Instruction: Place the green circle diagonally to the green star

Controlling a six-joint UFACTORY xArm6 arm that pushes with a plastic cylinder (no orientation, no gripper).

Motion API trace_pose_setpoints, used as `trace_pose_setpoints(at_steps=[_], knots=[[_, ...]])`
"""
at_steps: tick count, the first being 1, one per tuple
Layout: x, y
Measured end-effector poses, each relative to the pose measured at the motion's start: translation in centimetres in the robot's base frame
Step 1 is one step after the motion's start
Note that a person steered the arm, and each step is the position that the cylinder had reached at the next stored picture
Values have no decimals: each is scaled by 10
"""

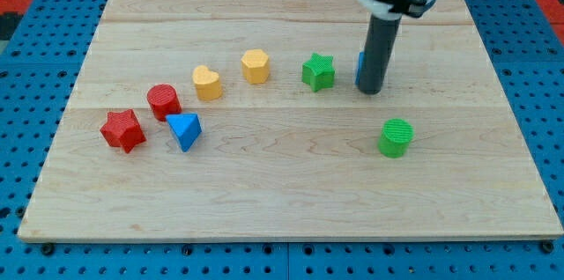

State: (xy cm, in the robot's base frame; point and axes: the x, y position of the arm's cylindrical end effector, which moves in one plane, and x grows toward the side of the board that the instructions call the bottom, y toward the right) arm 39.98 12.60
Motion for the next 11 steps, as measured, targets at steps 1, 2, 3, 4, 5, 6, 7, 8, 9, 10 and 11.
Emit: trace_pose_setpoints(at_steps=[1, 2, 3, 4, 5, 6, 7, 8, 9, 10, 11], knots=[[-42, 47], [4, 81], [73, 74], [129, 41], [146, 18], [131, 15], [106, 23], [96, 23], [89, 24], [76, 20], [76, 29]])
